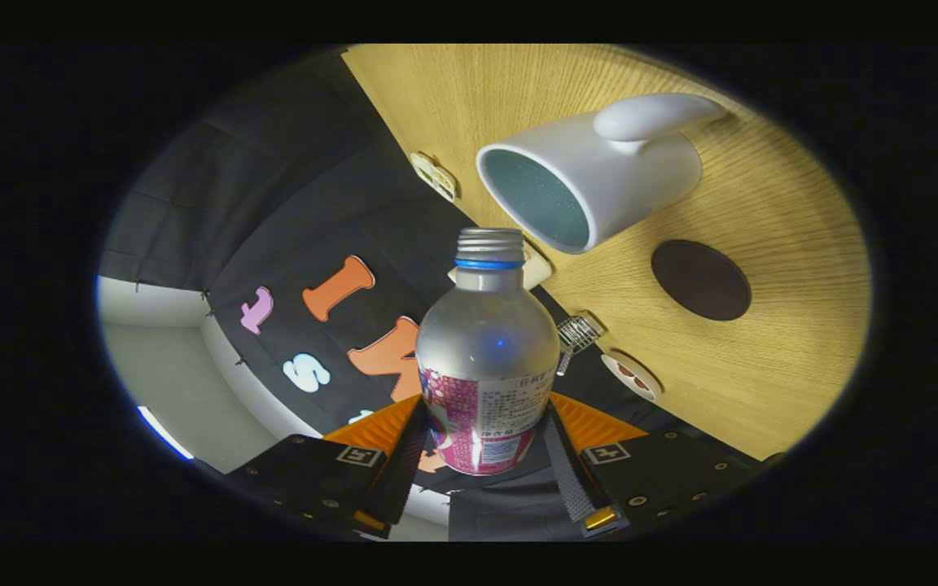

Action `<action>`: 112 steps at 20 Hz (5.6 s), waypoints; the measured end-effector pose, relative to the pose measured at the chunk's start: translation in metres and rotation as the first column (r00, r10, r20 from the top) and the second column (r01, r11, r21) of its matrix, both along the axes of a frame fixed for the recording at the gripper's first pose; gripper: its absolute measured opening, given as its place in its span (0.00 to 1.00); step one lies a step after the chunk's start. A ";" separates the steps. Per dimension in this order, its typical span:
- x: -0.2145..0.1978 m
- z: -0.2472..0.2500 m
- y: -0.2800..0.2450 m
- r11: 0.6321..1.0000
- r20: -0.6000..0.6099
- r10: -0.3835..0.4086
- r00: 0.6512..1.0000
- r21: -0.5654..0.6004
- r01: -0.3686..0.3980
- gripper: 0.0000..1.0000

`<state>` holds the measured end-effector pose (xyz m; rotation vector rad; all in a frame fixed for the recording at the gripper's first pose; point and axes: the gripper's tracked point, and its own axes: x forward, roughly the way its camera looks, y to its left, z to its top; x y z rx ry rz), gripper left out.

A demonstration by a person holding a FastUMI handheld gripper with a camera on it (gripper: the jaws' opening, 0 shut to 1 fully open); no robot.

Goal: Take the bottle from table, then pour the juice into the cup, finally place the bottle on the coaster

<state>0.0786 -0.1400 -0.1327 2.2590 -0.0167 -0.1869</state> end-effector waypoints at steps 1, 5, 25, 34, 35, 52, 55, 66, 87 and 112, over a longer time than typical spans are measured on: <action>-0.001 -0.001 0.000 1.000 -0.003 0.002 1.000 -0.007 -0.002 0.74; 0.005 -0.006 0.012 0.995 -0.040 0.053 0.998 -0.081 -0.056 0.74; -0.029 0.066 0.099 0.447 -0.066 0.323 0.944 -0.869 -0.214 0.74; -0.047 0.055 0.142 -0.065 -0.191 0.360 0.913 -0.982 -0.180 0.75; -0.048 0.050 0.144 -0.123 -0.211 0.352 0.912 -0.976 -0.178 0.75; -0.056 -0.070 0.194 -0.731 -0.506 0.260 0.823 -0.660 -0.175 0.75; -0.058 -0.080 0.196 -0.742 -0.528 0.264 0.807 -0.646 -0.180 0.75; -0.059 -0.097 0.212 -0.683 -0.510 0.328 0.795 -0.710 -0.174 0.82; -0.101 0.055 0.131 -0.574 -0.167 0.098 0.981 -0.815 -0.081 0.97; -0.109 0.054 0.047 -0.521 -0.138 -0.063 0.988 -0.840 -0.150 0.99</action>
